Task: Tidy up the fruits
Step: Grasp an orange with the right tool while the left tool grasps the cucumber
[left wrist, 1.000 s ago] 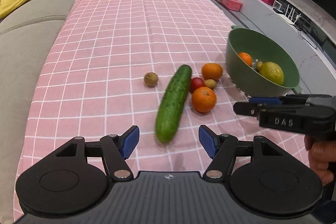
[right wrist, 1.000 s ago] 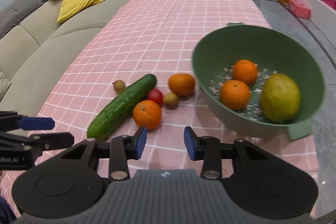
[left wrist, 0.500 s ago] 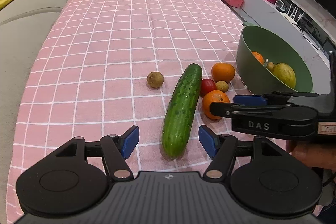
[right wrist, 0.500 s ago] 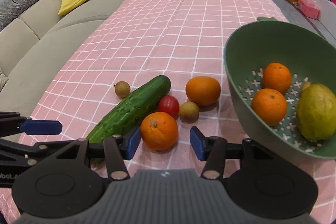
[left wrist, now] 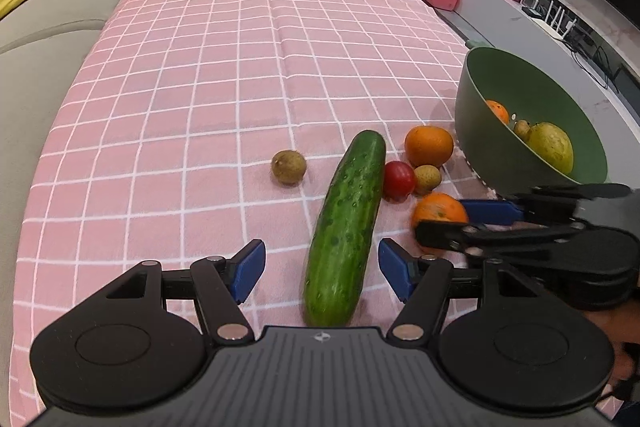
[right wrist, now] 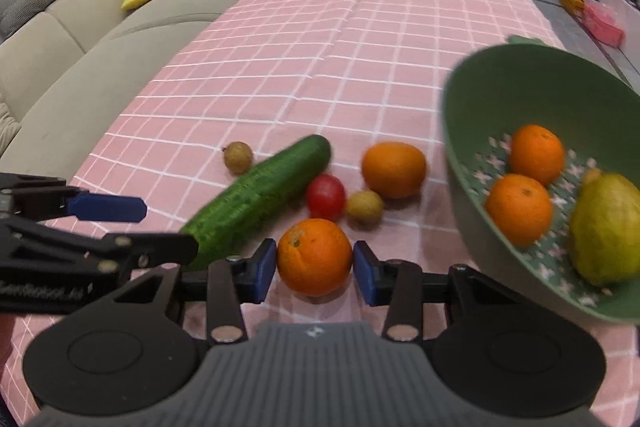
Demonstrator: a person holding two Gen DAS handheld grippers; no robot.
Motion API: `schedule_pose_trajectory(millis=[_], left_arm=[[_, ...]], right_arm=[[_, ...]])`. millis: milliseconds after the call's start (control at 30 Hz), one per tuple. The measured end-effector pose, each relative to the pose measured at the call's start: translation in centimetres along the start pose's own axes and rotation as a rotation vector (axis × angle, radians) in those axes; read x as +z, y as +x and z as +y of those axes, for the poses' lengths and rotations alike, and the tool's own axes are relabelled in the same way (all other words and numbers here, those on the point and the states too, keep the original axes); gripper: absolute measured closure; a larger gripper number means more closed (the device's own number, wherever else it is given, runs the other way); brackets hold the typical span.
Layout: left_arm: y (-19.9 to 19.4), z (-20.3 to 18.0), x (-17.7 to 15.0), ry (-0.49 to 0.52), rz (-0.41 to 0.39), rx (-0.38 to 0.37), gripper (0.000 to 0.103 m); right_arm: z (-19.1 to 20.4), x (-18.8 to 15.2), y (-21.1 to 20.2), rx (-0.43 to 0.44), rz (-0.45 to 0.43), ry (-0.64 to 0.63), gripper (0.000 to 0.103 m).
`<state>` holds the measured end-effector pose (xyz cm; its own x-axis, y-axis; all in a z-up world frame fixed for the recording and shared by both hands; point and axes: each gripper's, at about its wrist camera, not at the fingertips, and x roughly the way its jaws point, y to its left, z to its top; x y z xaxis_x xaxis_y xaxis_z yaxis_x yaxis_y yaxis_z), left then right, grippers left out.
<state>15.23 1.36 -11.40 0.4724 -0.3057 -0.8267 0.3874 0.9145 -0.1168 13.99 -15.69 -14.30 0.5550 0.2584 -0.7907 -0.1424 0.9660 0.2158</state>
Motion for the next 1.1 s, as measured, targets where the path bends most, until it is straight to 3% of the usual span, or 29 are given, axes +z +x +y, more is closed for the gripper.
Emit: schedule_pose_trajectory(millis=[333,600,767,1100], left_arm=[[3.2,-2.5,1.1,0.09,0.035,0.015,0.028],[4.6,-3.0,0.9,0.104,0.055,0.045,0.032],[4.9,-2.8,0.9,0.101,0.051,0.069,0.055],[3.9,-2.8,0.5,0.084,0.037,0.039,0.06]], right_arm=[[-2.5,-1.3,-2.1,-0.036,0.023,0.022,0.064],[-3.2,-1.5,-1.8,-0.041,0.031,0.035,0.064],[-3.2,-1.5,-1.9,-0.04,0.031,0.032,0.064],[-3.2,-1.4,-1.8,-0.039,0.031,0.032,0.065]])
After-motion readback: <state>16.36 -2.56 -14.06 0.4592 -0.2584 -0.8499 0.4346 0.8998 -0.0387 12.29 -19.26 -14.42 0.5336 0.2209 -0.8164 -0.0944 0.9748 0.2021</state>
